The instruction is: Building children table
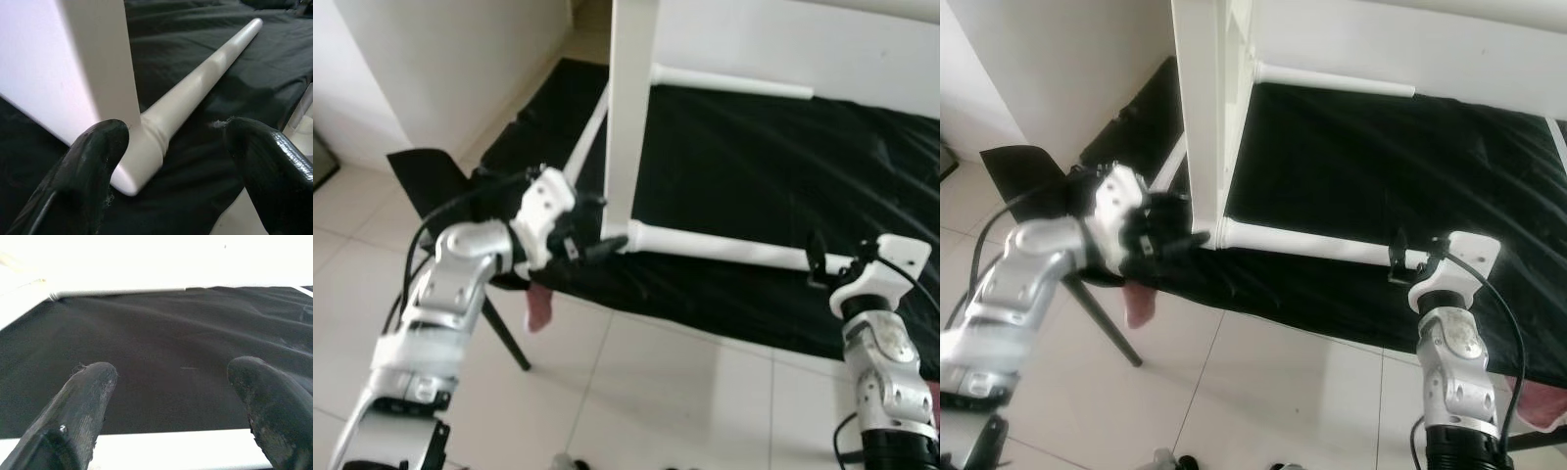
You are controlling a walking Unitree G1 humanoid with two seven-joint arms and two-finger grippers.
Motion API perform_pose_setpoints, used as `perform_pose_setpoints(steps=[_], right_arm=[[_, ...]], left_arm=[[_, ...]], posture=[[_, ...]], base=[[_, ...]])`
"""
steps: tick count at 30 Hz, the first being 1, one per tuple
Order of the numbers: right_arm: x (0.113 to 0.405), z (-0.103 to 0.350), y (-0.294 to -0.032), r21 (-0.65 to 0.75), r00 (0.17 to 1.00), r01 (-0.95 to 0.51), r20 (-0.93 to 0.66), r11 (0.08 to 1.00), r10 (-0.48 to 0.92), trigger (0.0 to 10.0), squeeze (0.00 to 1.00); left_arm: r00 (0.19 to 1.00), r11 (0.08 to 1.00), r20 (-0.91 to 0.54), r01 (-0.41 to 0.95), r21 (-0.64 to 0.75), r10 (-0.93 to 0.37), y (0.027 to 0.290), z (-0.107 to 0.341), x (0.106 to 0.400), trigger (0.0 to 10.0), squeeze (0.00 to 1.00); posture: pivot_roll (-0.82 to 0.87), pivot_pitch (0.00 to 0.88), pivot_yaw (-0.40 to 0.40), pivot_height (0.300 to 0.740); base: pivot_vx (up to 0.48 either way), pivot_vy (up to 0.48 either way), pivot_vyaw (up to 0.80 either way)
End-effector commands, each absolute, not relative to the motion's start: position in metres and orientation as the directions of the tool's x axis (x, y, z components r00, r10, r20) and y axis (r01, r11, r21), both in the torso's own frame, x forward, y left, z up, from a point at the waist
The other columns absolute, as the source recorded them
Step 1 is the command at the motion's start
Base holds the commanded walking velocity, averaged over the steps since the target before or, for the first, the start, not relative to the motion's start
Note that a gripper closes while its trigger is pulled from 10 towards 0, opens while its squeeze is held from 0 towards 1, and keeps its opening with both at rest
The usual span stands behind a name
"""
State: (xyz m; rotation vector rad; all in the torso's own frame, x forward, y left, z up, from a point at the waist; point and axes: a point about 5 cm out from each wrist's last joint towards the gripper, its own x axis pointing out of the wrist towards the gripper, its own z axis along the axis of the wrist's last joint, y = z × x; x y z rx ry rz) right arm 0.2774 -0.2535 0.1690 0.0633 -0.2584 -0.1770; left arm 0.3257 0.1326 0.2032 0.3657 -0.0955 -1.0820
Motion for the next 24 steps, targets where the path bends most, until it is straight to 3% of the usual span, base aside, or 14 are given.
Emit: perform_pose_setpoints(steps=[1,14,15,18,24], right_arm=[[0.271,0.161,-0.246,0.105,0.963,0.126,0.225,0.986,-0.147,10.0,0.00],[0.257,0.149,-0.230,0.110,0.971,0.090,0.213,0.990,-0.112,10.0,0.00],[0.255,0.148,-0.230,0.101,0.968,0.106,0.216,0.989,-0.126,10.0,0.00],[0.248,0.148,-0.227,0.017,0.949,0.174,0.263,0.985,-0.172,10.0,0.00],[0.246,0.146,-0.220,0.011,0.947,0.178,0.269,0.984,-0.175,10.0,0.00]], left_arm=[[0.468,0.412,-0.118,0.852,0.323,-0.876,0.133,0.198,0.320,10.0,0.00],[0.497,0.448,-0.101,0.839,0.308,-0.862,0.137,0.190,0.308,10.0,0.00],[0.526,0.480,-0.086,0.823,0.304,-0.846,0.137,0.188,0.307,10.0,0.00],[0.719,0.701,0.000,0.677,0.225,-0.695,0.141,0.173,0.312,10.0,0.00],[0.762,0.754,0.018,0.638,0.156,-0.648,0.136,0.164,0.307,10.0,0.00]], posture=[[0.04,0.100,-0.019,0.740],[0.04,0.097,-0.024,0.740],[0.04,0.097,-0.023,0.740],[0.04,0.090,-0.016,0.740],[0.04,0.084,-0.017,0.740]], base=[[0.000,0.000,0.00],[0.000,0.000,0.00],[0.000,0.000,0.00],[0.000,0.000,0.00],[0.000,0.000,0.00]])
